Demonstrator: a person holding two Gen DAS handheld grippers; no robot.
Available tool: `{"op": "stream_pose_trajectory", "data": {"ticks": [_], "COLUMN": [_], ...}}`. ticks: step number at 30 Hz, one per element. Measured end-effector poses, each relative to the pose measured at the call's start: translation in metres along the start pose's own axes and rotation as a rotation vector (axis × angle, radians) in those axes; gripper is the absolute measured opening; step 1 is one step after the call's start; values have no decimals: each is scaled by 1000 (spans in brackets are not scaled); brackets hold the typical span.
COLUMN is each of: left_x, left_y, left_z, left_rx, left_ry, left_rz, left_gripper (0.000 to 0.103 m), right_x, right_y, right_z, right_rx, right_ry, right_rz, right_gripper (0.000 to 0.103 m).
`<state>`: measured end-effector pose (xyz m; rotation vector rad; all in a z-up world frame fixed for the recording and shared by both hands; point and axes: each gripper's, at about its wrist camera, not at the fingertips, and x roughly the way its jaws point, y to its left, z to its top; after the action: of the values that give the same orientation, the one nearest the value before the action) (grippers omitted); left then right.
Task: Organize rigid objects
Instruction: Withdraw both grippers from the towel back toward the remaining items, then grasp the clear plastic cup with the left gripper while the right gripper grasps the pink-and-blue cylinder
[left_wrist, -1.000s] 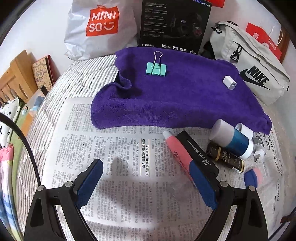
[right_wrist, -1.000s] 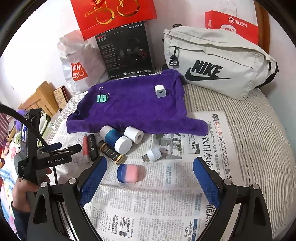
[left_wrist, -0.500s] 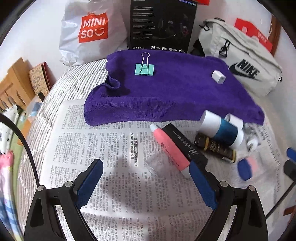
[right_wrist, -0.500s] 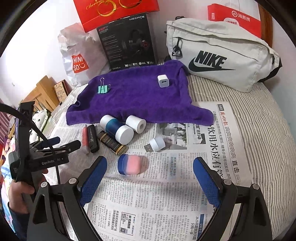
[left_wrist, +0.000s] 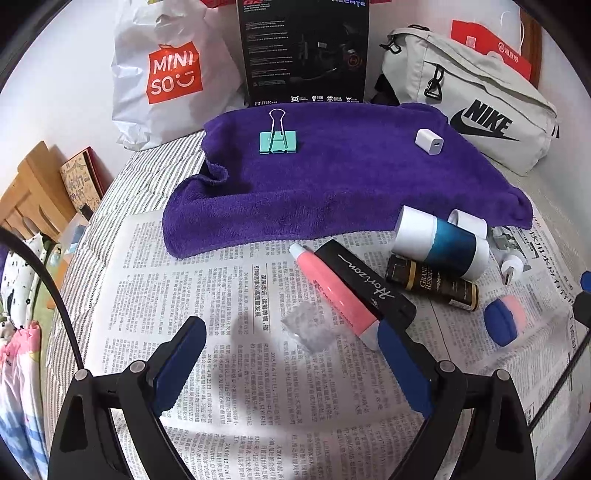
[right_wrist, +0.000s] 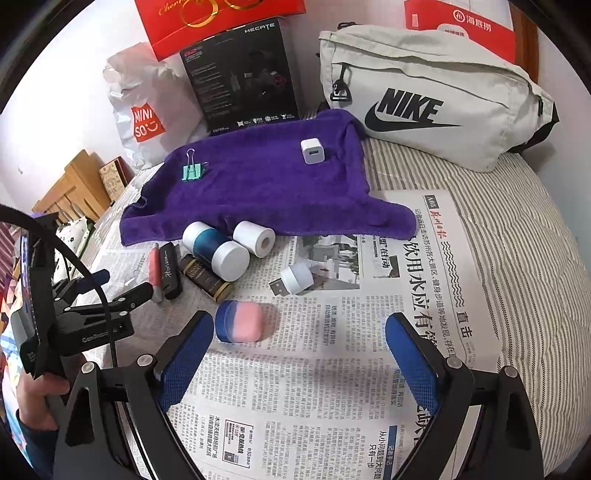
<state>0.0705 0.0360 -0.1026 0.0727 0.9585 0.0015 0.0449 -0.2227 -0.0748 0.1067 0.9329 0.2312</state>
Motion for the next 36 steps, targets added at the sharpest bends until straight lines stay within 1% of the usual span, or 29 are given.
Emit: {"op": "stream_pose_trajectory", "data": {"ticks": [6,10,12,15,17,18,19,20,24,28,32,36], "left_x": [1,3,4,8,9,9,8,8,5,4,6,9], "left_y": [18,24,23,19,16,16,15,15,17,18,20,16], "left_z": [-5,-9,-11,-11,-11,-11,-12,-12,-12,-12,-10,-7], "left_rx": [-45,-75,-71,-53,-44,-40,-33,-28,-20,-19,-18,-3], "left_ry": [-5,5,4,11,9,3,-4,-7,-12,-13,-7,1], "left_rz": [-11,-58,-66,-70,-85,-88,-98,-114,-142,-142,-125,-105], "left_gripper": [93,85,81,72,58,53,40,29,29,29,29,30], "right_x": [4,9,11,14,15,16,16,16,19,22,23,25], "right_y": [-2,1,2,2,2,1,1,0,-3,-5,-8,-6], "right_z": [0,-1,-1,-2,-3,-3,-3,-3,-3,-4,-4,-4], "right_rx": [4,-9,-12,-12,-14,-14,-14,-12,-4,-3,5,15], "right_ry": [8,20,24,34,37,39,41,41,47,51,53,54], "right_rz": [2,3,4,7,4,4,2,1,3,6,12,46], "right_gripper": [93,93,93,93,93,93,93,93,93,93,93,93]}}
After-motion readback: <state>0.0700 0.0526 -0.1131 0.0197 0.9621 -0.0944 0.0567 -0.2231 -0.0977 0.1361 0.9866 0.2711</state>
